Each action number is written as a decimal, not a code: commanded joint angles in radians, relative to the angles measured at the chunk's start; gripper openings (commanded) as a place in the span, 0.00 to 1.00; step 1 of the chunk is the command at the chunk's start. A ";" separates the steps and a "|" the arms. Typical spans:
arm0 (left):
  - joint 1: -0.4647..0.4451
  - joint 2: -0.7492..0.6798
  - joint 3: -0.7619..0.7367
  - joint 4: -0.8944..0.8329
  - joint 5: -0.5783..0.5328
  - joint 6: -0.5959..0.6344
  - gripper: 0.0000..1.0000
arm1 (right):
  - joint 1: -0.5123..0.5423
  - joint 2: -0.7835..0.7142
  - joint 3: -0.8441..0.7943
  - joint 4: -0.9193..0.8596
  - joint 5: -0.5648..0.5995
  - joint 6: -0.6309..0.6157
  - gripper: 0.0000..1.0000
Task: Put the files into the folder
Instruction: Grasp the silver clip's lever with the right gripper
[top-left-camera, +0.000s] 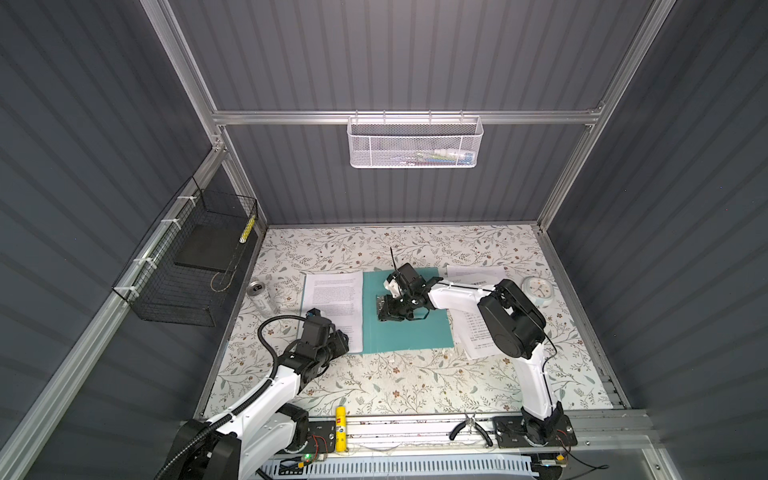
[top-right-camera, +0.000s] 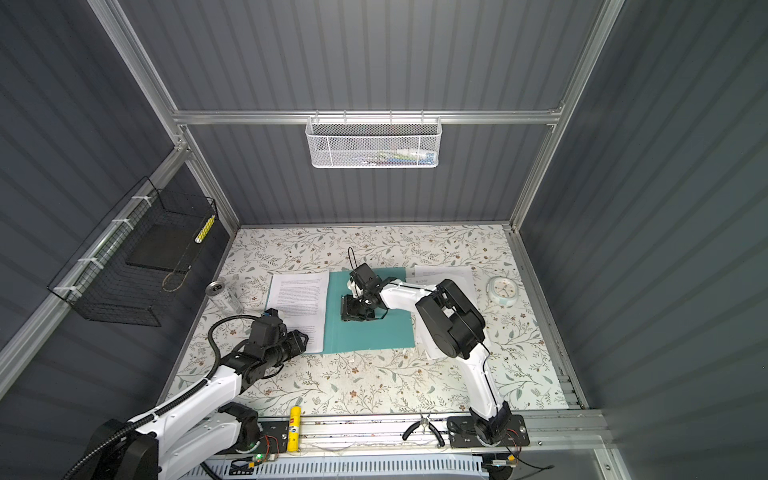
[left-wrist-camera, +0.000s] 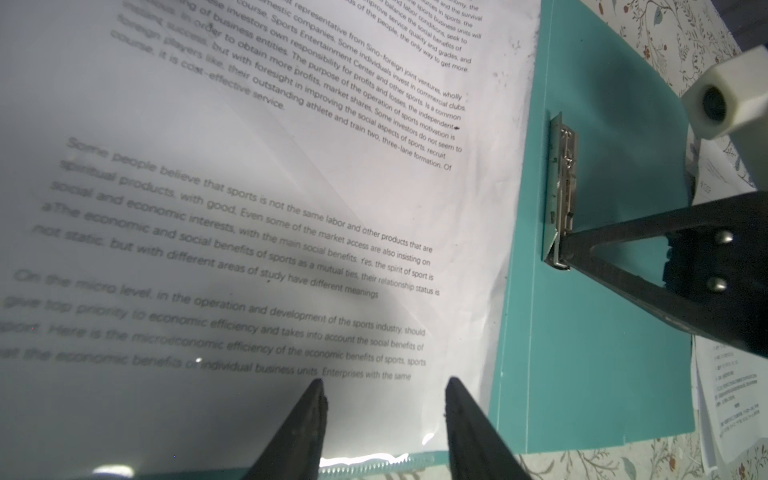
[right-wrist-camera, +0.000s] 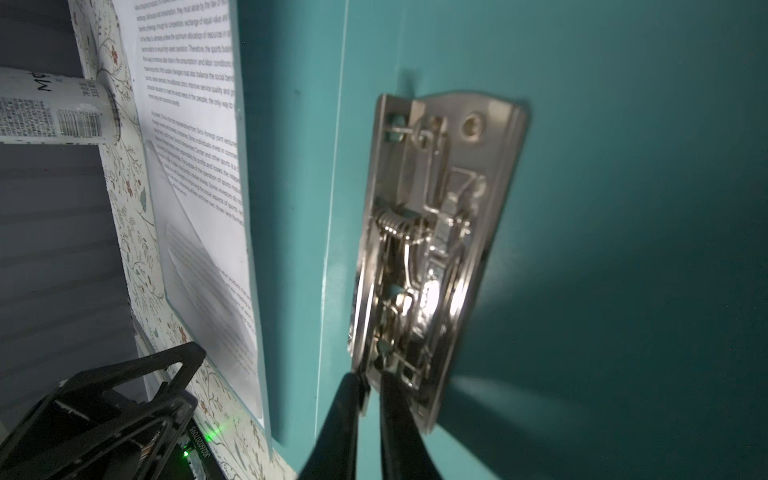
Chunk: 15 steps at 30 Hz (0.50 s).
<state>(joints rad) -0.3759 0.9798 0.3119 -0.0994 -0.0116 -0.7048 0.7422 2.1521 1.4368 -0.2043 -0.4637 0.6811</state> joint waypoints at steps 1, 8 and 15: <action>0.008 -0.008 -0.002 -0.009 -0.019 -0.011 0.48 | 0.002 0.014 0.005 0.009 -0.013 0.011 0.15; 0.007 0.001 0.001 -0.011 -0.020 -0.013 0.43 | 0.002 0.012 -0.017 0.022 -0.019 0.020 0.13; 0.008 0.042 0.016 -0.006 -0.022 -0.013 0.29 | -0.001 0.006 -0.058 0.038 -0.025 0.021 0.11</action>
<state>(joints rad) -0.3759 1.0035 0.3119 -0.0990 -0.0265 -0.7185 0.7410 2.1521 1.4082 -0.1547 -0.4850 0.6998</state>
